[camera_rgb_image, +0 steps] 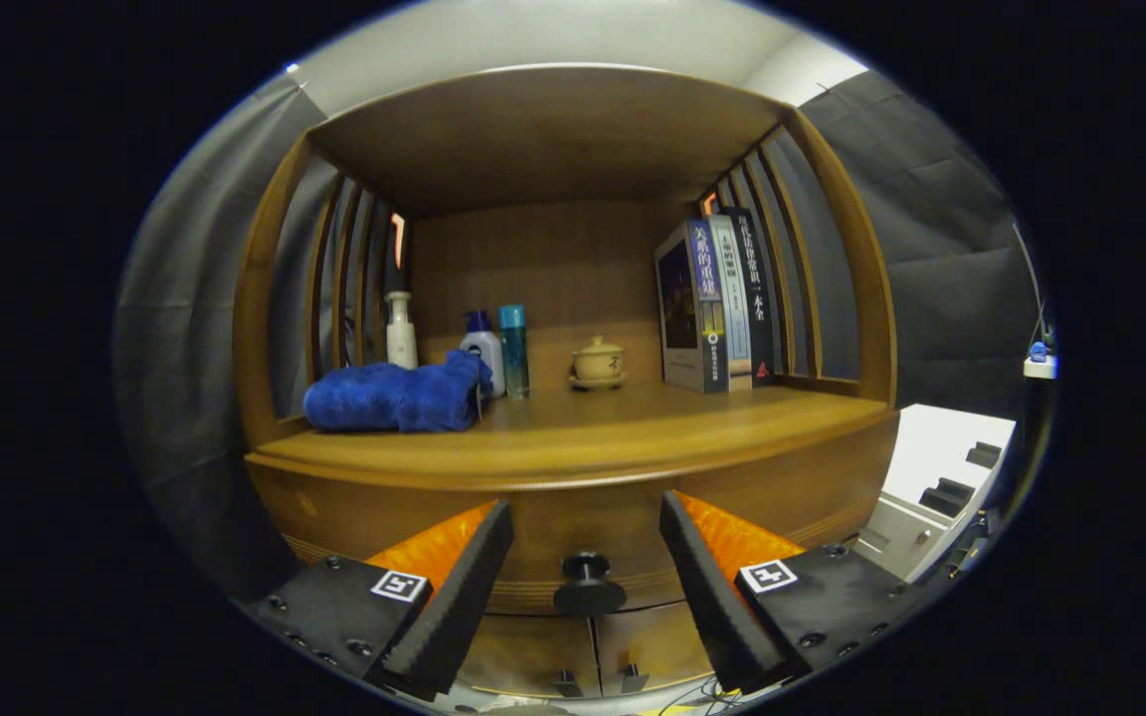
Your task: Pull open the drawer, take out the items inside it, and place them on the countertop above the cabinet.
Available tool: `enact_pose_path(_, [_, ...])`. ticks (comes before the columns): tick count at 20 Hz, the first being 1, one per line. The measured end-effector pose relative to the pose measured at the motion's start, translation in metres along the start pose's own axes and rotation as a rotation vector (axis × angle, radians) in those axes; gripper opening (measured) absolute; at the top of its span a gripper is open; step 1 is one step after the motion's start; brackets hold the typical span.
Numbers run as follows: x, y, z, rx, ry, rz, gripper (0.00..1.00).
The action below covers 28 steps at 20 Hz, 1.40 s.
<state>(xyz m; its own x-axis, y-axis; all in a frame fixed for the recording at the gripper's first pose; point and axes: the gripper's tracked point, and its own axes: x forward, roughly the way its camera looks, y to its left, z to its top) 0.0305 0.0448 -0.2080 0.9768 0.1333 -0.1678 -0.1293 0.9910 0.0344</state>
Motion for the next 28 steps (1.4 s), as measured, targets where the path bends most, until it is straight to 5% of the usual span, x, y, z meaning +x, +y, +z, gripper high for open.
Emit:
enact_pose_path(4, [0.005, -0.004, -0.034, 0.010, 0.061, -0.003, 0.98])
enact_pose_path(17, [0.008, -0.005, -0.051, 0.023, 0.136, 0.019, 0.39])
enact_pose_path(28, [-0.069, -0.007, -0.059, 0.009, 0.132, 0.005, 0.34])
